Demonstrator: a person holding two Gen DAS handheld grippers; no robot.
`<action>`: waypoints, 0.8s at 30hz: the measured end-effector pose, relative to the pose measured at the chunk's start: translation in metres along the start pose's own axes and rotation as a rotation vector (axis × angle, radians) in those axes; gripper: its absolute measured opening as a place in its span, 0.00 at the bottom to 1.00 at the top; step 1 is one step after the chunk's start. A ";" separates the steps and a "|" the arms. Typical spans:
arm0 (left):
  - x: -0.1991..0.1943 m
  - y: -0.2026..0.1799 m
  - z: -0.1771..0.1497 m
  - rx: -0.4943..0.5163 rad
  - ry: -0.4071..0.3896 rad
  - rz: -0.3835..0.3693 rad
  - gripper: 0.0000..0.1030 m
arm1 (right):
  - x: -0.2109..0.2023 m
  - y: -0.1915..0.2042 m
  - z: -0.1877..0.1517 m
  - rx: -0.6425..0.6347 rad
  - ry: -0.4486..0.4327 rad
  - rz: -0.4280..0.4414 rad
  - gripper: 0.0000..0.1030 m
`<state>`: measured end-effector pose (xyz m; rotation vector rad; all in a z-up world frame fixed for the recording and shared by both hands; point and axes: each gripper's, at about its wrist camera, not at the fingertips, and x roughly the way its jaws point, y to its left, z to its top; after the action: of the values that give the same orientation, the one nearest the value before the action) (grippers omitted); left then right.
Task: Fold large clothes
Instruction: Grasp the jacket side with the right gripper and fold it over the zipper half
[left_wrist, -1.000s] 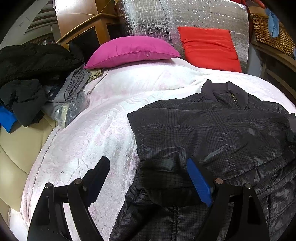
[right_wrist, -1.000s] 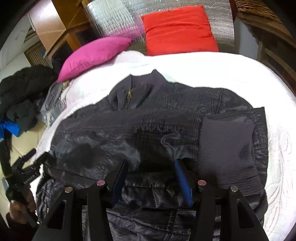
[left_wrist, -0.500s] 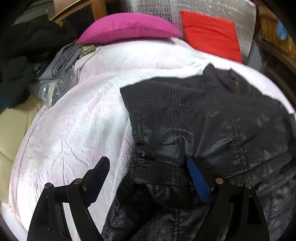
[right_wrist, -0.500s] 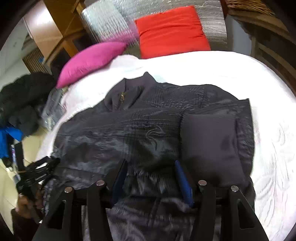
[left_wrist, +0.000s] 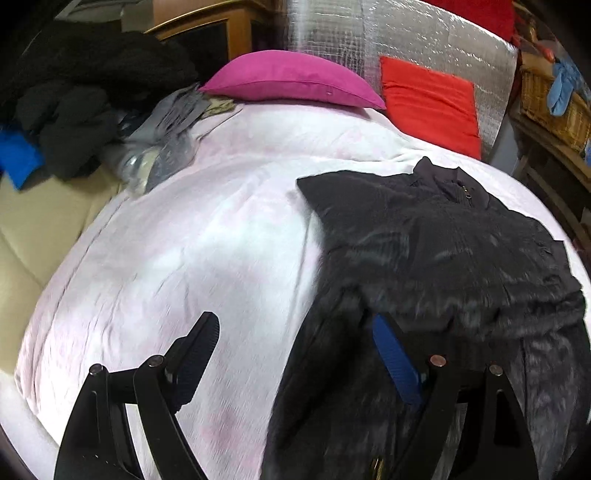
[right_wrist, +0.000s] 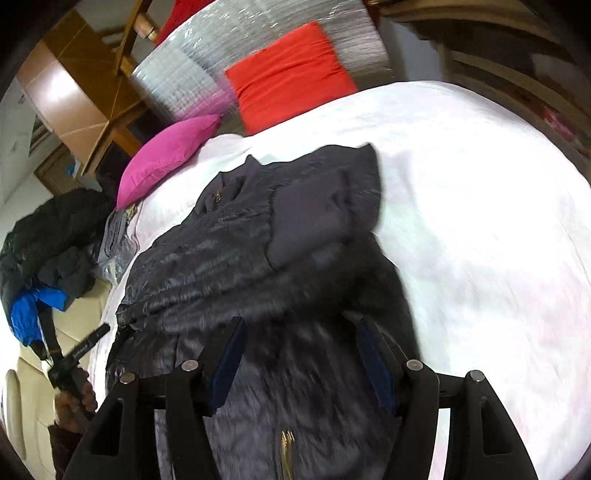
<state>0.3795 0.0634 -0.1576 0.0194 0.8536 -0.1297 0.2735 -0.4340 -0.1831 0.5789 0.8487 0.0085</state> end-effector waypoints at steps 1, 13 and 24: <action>-0.004 0.006 -0.005 -0.013 0.002 -0.009 0.83 | -0.007 -0.005 -0.007 0.016 -0.004 -0.005 0.67; -0.051 0.027 -0.082 -0.004 0.049 -0.075 0.83 | -0.041 -0.041 -0.076 0.091 0.045 -0.033 0.68; -0.049 0.036 -0.110 -0.045 0.155 -0.196 0.83 | -0.031 -0.044 -0.103 0.099 0.127 -0.024 0.68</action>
<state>0.2694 0.1117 -0.1942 -0.0972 1.0127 -0.2958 0.1701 -0.4289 -0.2360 0.6662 0.9838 -0.0183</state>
